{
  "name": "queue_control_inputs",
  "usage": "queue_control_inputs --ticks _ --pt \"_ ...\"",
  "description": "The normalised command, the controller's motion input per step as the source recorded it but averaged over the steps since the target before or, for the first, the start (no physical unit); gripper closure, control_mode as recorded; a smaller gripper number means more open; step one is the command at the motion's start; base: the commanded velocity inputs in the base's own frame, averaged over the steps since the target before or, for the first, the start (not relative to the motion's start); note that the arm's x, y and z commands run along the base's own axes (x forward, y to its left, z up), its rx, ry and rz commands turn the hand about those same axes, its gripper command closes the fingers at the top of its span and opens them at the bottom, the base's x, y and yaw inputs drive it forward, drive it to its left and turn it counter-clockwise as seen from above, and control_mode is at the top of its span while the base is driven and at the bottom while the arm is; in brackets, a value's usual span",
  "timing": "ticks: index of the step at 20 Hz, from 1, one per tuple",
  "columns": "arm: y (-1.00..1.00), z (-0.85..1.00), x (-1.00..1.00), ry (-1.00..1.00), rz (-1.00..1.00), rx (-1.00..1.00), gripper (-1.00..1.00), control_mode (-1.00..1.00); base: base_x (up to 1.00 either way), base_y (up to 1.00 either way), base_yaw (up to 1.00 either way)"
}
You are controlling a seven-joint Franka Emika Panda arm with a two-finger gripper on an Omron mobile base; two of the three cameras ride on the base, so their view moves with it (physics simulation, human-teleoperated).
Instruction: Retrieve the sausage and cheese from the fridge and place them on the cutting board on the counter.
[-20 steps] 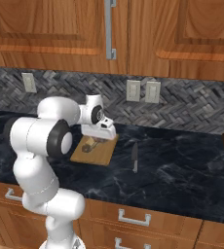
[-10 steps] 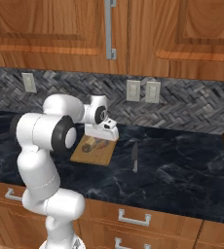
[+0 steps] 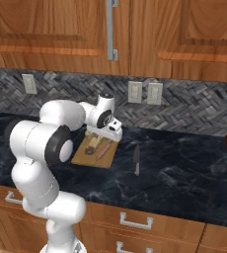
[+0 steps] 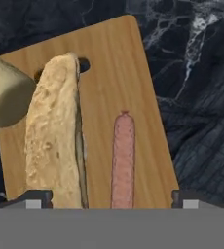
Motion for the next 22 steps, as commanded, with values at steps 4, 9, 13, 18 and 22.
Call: queue_control_inputs --ticks 4,9,13,18,22 --pt "-0.06 0.16 -0.76 -0.17 -0.05 0.00 -1.00 -1.00 0.00 0.00 0.00" --pt "0.00 0.75 -0.48 -0.24 -0.05 0.01 -1.00 -1.00 0.00 0.00 0.00" --pt "0.00 0.91 -0.40 -0.19 -0.01 0.00 -1.00 -1.00 0.00 0.00 0.00" --pt "0.00 0.80 -0.52 -0.20 0.00 0.00 -1.00 -1.00 0.00 0.00 0.00" --pt "0.00 0.82 -0.62 -0.18 0.00 0.00 -1.00 -1.00 0.00 0.00 0.00"
